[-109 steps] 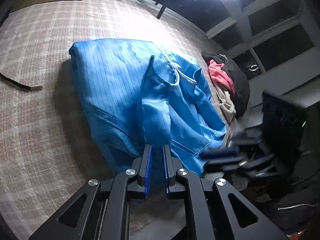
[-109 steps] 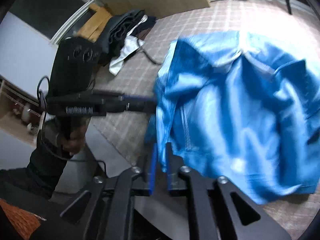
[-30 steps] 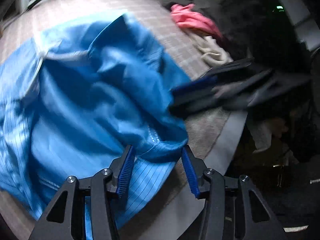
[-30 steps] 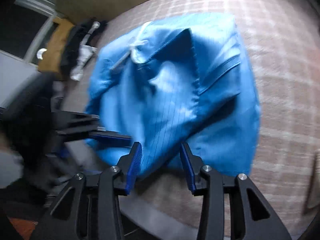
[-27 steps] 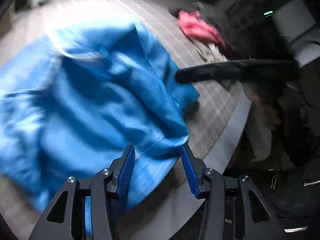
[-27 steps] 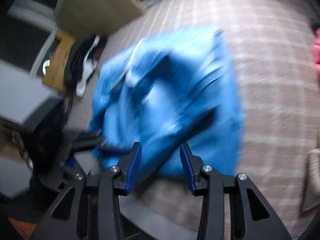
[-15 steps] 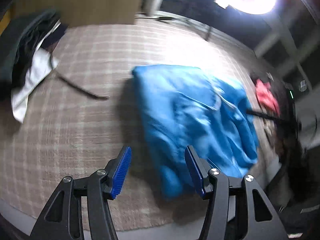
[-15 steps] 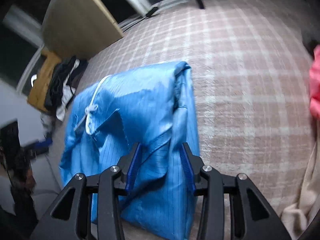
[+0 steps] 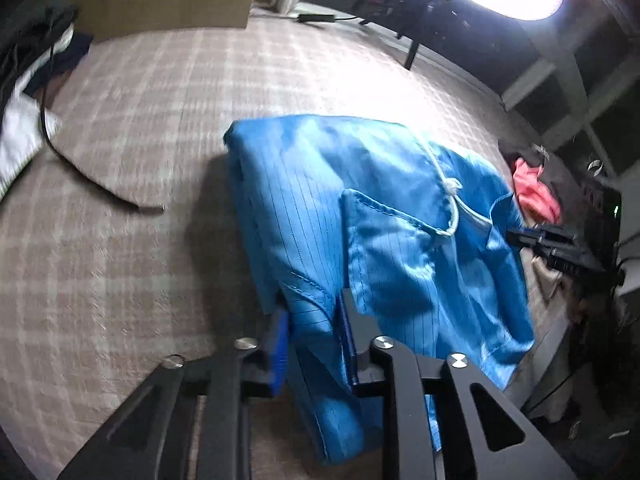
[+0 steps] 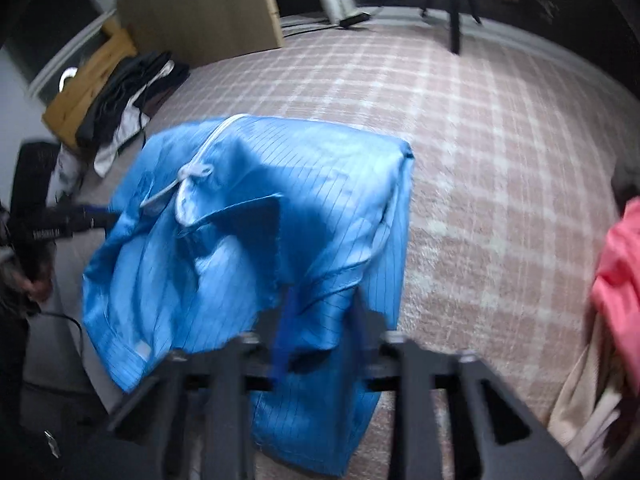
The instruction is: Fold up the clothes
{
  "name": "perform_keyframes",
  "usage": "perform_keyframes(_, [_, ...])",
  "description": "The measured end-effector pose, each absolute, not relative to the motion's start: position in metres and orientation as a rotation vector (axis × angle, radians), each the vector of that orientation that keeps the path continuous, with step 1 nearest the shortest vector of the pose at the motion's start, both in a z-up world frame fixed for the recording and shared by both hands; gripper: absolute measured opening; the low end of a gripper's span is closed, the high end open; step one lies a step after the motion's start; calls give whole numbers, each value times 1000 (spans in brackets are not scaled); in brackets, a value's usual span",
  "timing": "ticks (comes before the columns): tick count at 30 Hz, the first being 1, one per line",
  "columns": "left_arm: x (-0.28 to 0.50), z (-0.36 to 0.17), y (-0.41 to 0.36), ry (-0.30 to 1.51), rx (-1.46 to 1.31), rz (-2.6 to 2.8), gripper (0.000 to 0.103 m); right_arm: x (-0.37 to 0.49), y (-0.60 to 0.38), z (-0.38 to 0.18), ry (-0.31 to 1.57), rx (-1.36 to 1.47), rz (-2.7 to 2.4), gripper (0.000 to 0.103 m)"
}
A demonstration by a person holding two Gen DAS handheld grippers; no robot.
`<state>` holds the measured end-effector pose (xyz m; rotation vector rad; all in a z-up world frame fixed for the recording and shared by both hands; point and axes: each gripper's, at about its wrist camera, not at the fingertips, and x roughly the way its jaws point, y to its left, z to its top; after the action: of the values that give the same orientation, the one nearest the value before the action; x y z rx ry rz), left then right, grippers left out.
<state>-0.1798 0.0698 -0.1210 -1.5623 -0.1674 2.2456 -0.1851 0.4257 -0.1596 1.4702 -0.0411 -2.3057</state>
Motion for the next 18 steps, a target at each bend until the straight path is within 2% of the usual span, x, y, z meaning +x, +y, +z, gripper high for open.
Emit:
perform_keyframes(5, [-170,-108,71,-137,-1531,2234,12,-192,423,-155,-15,1472,-2286,7])
perform_keyframes(9, [-157,-101,76,-196,-1529,2190,9,-187,455,-147,-260,1485,-2185,5])
perform_keyframes(11, [-150,-110,84,-230,-1549,2149,9,-181,465,-144,-304,1478,-2163,5])
perform_keyframes(14, [-143,-138,80,-222,-1652,2117,10,-176,460,-159,-151,1540,-2192,6])
perform_keyframes(17, [-144,-146,70,-271,-1715,2100,10,-181,455,-171,-95,1619,-2178,13])
perform_keyframes(18, [-144,-135,67,-233,-1695,2136,15,-181,458,-164,-105,1607,-2186,16])
